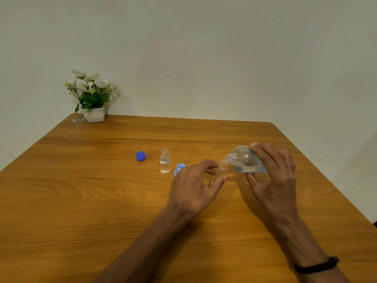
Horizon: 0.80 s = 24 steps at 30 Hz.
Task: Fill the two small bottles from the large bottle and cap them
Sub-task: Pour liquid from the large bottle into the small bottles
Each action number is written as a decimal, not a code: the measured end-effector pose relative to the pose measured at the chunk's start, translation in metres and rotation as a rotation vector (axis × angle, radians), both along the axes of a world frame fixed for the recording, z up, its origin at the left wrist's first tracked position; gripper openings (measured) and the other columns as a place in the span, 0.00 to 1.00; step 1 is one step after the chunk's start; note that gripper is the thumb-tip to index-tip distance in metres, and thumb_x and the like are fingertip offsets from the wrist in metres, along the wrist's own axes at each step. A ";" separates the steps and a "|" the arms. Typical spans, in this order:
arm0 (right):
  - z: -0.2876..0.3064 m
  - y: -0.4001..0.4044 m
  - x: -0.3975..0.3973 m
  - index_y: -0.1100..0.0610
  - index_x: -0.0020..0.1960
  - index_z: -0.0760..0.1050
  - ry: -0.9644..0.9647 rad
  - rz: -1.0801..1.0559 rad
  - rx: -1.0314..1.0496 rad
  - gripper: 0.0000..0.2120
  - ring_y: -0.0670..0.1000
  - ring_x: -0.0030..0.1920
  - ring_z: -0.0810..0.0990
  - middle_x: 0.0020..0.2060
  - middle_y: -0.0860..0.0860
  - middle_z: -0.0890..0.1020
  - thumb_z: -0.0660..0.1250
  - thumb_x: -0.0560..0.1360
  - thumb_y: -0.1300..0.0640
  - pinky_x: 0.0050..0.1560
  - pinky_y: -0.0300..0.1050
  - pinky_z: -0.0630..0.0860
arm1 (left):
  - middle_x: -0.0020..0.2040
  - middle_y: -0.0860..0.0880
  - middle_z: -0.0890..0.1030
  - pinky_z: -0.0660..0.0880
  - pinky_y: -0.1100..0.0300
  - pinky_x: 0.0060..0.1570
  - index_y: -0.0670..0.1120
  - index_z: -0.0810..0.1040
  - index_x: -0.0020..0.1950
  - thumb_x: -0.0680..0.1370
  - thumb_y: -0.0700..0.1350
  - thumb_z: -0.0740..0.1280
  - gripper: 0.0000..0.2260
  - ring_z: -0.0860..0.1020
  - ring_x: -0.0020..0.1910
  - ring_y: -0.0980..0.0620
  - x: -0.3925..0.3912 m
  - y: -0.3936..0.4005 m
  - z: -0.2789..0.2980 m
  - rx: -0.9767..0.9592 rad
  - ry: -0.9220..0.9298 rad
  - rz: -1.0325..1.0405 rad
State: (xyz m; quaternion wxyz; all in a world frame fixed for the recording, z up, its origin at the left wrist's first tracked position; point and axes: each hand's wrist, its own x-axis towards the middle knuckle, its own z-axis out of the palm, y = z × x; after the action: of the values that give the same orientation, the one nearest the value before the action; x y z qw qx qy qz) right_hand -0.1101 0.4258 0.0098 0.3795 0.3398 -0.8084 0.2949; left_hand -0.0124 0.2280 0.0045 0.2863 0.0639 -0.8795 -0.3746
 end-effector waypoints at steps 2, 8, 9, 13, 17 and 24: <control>0.000 0.000 0.000 0.59 0.75 0.76 0.002 0.000 0.000 0.40 0.58 0.72 0.74 0.70 0.54 0.80 0.84 0.65 0.66 0.69 0.70 0.71 | 0.53 0.60 0.87 0.82 0.53 0.40 0.56 0.81 0.62 0.76 0.66 0.69 0.20 0.81 0.28 0.61 0.000 0.000 0.000 -0.001 0.002 0.002; 0.001 0.000 0.001 0.59 0.75 0.76 0.007 0.000 -0.002 0.40 0.58 0.72 0.73 0.70 0.55 0.80 0.84 0.65 0.66 0.70 0.70 0.70 | 0.53 0.60 0.87 0.82 0.54 0.41 0.56 0.81 0.62 0.76 0.66 0.69 0.20 0.81 0.28 0.62 0.000 0.000 0.000 -0.001 -0.003 -0.002; 0.001 0.000 0.001 0.59 0.75 0.76 0.006 0.000 -0.003 0.39 0.58 0.72 0.73 0.70 0.55 0.80 0.83 0.65 0.66 0.70 0.70 0.70 | 0.53 0.60 0.87 0.82 0.54 0.41 0.57 0.81 0.62 0.76 0.66 0.69 0.20 0.81 0.28 0.62 0.000 0.000 0.000 0.003 -0.004 -0.004; 0.001 0.000 0.000 0.59 0.75 0.76 0.008 -0.001 -0.002 0.39 0.58 0.72 0.74 0.70 0.55 0.80 0.83 0.66 0.66 0.70 0.69 0.71 | 0.53 0.60 0.87 0.82 0.53 0.41 0.56 0.81 0.62 0.76 0.66 0.69 0.20 0.81 0.29 0.61 0.001 0.000 0.001 0.008 -0.001 -0.008; 0.001 0.000 0.001 0.60 0.74 0.76 0.005 -0.001 -0.004 0.38 0.59 0.72 0.74 0.70 0.55 0.80 0.83 0.66 0.66 0.71 0.69 0.70 | 0.54 0.60 0.86 0.82 0.53 0.40 0.56 0.81 0.62 0.76 0.66 0.69 0.20 0.81 0.28 0.60 0.001 0.000 0.000 0.004 -0.004 -0.007; 0.001 0.000 0.001 0.59 0.74 0.76 0.014 -0.009 -0.002 0.38 0.58 0.72 0.74 0.69 0.55 0.80 0.84 0.66 0.66 0.71 0.69 0.70 | 0.53 0.61 0.86 0.82 0.53 0.41 0.57 0.80 0.62 0.76 0.66 0.68 0.20 0.81 0.29 0.61 0.000 0.000 0.000 -0.006 -0.008 0.001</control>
State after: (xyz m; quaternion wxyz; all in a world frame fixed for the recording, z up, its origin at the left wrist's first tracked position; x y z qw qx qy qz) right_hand -0.1090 0.4257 0.0108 0.3868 0.3382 -0.8069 0.2914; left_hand -0.0125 0.2281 0.0046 0.2833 0.0649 -0.8818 -0.3715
